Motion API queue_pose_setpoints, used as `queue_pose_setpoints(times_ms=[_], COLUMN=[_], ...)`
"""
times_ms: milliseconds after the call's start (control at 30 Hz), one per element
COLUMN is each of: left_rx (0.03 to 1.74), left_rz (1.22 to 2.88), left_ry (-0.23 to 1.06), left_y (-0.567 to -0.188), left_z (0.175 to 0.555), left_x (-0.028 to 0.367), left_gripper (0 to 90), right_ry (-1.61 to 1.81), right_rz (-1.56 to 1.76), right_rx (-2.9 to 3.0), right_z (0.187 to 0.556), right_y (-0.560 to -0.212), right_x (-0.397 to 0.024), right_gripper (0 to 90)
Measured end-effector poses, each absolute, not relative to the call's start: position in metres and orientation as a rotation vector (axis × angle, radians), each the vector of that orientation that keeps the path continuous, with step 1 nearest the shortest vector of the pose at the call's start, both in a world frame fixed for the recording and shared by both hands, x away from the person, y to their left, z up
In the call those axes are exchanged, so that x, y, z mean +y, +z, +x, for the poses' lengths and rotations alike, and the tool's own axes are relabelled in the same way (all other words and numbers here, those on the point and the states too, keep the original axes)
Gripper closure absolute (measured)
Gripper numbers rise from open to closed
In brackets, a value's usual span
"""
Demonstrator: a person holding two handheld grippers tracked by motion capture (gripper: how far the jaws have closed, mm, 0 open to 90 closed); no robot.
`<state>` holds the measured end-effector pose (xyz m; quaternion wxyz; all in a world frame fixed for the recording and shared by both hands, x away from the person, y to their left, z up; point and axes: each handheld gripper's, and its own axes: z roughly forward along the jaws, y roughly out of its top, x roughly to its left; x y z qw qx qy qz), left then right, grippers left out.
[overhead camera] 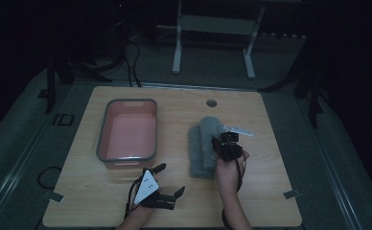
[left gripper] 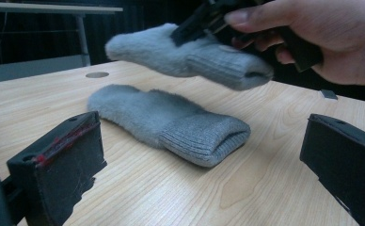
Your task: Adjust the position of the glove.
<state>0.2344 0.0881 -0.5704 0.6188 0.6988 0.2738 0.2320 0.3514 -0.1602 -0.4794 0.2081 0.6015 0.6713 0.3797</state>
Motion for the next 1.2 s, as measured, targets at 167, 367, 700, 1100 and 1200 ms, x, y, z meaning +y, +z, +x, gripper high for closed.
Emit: queue_pose_setpoints(times_ms=[167, 367, 700, 1100, 1200], left_rx=[0.626, 0.625, 0.63, 0.643, 0.644], left_rz=[1.609, 1.609, 1.605, 1.599, 1.6], left_ry=[0.527, 0.525, 0.521, 0.511, 0.518], left_y=[-0.57, -0.57, -0.57, -0.57, -0.57], left_z=[0.235, 0.235, 0.235, 0.236, 0.236], left_x=[0.089, 0.089, 0.089, 0.089, 0.089], left_gripper=[0.3, 0.3, 0.3, 0.3, 0.3], right_ry=[1.057, 1.054, 0.998, 1.208, 1.228], right_rz=[1.692, 1.703, 1.738, 1.62, 1.518], right_rx=[1.884, 1.912, 1.935, 1.977, 1.977], right_z=[0.353, 0.358, 0.361, 0.351, 0.352], right_y=[-0.487, -0.496, -0.521, -0.498, -0.489], right_x=[-0.144, -0.128, -0.128, -0.137, -0.149], right_gripper=[82.6, 82.5, 80.9, 47.8, 40.6])
